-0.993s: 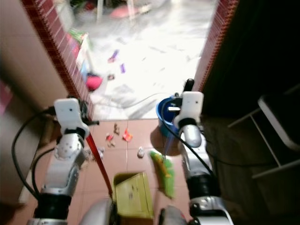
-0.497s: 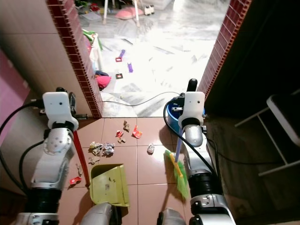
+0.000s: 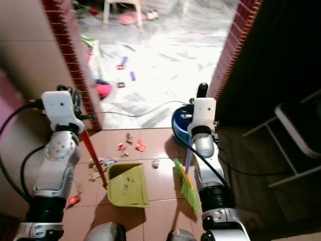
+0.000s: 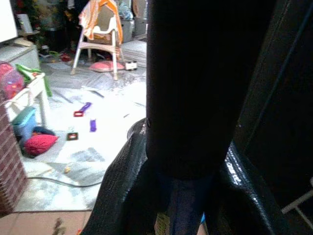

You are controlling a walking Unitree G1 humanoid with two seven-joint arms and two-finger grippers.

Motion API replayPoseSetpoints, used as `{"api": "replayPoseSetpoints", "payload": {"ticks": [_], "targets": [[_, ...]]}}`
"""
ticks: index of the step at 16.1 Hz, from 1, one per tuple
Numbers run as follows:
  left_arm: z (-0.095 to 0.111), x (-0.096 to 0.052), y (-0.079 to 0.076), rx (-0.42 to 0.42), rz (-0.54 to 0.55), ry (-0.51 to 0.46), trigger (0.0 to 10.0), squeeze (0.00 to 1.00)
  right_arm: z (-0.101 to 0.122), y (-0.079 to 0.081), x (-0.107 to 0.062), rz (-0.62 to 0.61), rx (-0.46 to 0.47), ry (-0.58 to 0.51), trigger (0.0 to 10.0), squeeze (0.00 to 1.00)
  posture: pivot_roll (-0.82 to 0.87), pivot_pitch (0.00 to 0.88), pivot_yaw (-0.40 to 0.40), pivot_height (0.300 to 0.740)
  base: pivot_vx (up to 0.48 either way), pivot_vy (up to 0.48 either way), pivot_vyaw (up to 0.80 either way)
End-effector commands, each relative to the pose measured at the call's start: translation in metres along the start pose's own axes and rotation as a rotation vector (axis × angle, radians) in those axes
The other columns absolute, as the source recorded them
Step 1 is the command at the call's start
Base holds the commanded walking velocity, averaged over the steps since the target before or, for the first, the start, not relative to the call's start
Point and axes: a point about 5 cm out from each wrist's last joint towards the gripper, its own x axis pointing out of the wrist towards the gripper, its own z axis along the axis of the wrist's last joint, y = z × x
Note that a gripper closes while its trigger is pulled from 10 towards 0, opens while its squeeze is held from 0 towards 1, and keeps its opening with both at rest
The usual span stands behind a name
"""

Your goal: Sweep floor

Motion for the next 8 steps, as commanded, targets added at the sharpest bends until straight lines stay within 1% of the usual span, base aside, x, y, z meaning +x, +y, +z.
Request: {"api": "replayPoseSetpoints", "payload": {"ticks": [1,8], "targets": [[0.0163,0.0053,-0.0033,-0.005,-0.013,-0.075,10.0,0.0,0.016,-0.0002,0.0041,-0.004,-0.009,-0.075,10.0,0.0,-0.02,0.073,-0.001,0.74,0.465,0.0,0.0],[0.0161,0.0058,-0.0072,-0.007,-0.018,-0.074,10.0,0.0,0.0151,0.0037,0.0045,0.017,0.009,-0.073,10.0,0.0,-0.03,0.073,0.0,0.74,0.456,0.0,0.0]]}}
